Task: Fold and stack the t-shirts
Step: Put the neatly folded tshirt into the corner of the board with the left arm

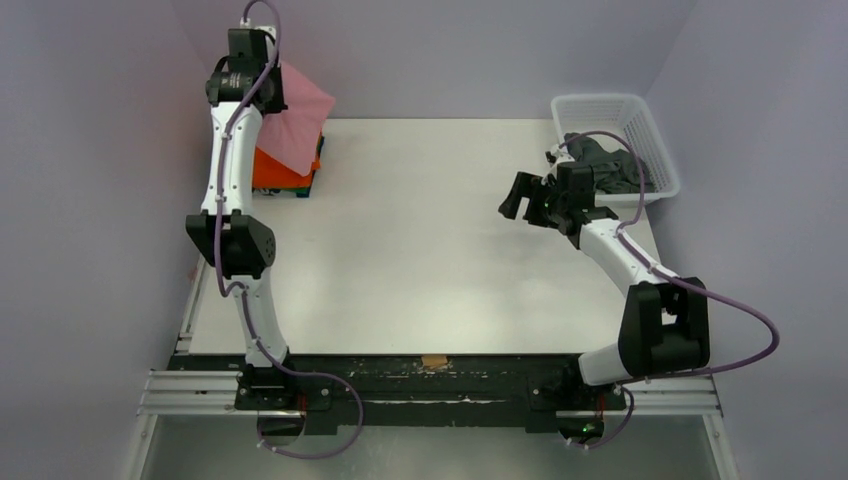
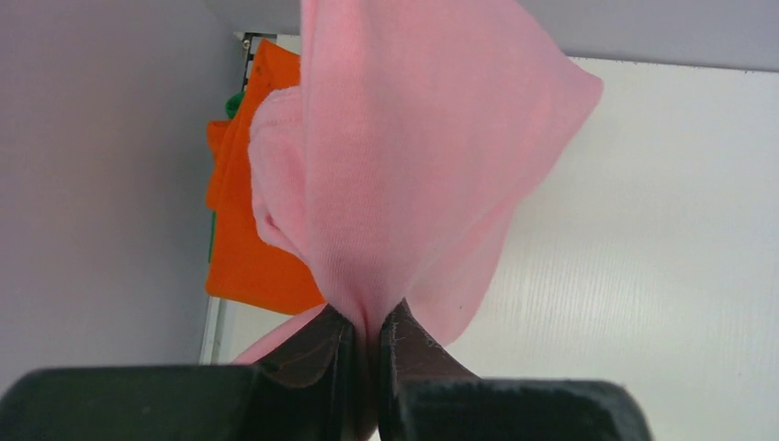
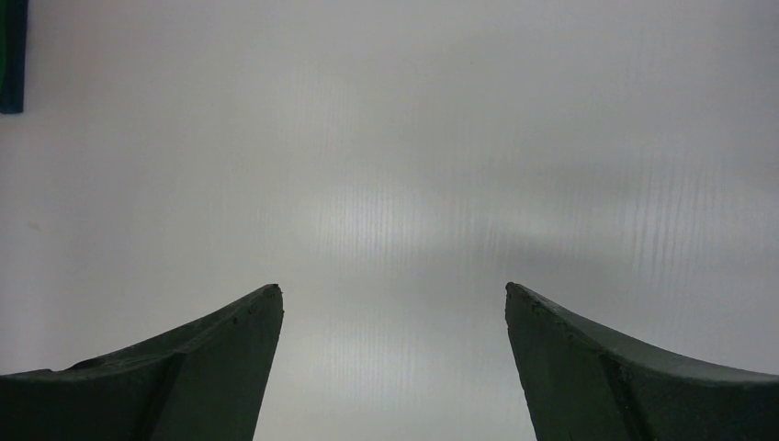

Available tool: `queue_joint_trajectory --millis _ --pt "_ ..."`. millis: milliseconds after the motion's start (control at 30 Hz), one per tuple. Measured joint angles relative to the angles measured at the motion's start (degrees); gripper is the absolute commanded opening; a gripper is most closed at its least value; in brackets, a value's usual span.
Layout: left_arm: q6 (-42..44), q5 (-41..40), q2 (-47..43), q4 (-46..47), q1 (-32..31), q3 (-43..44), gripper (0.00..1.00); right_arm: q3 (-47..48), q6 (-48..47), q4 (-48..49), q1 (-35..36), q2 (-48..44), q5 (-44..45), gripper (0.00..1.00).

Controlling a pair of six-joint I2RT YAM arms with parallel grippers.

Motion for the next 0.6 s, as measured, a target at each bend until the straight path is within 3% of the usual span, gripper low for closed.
queue_joint_trajectory --millis 600 --pt "-2.56 4.44 6.86 0.72 5.62 0.04 0.00 0.79 -0.68 -0.96 0.00 1.18 1.64 0.89"
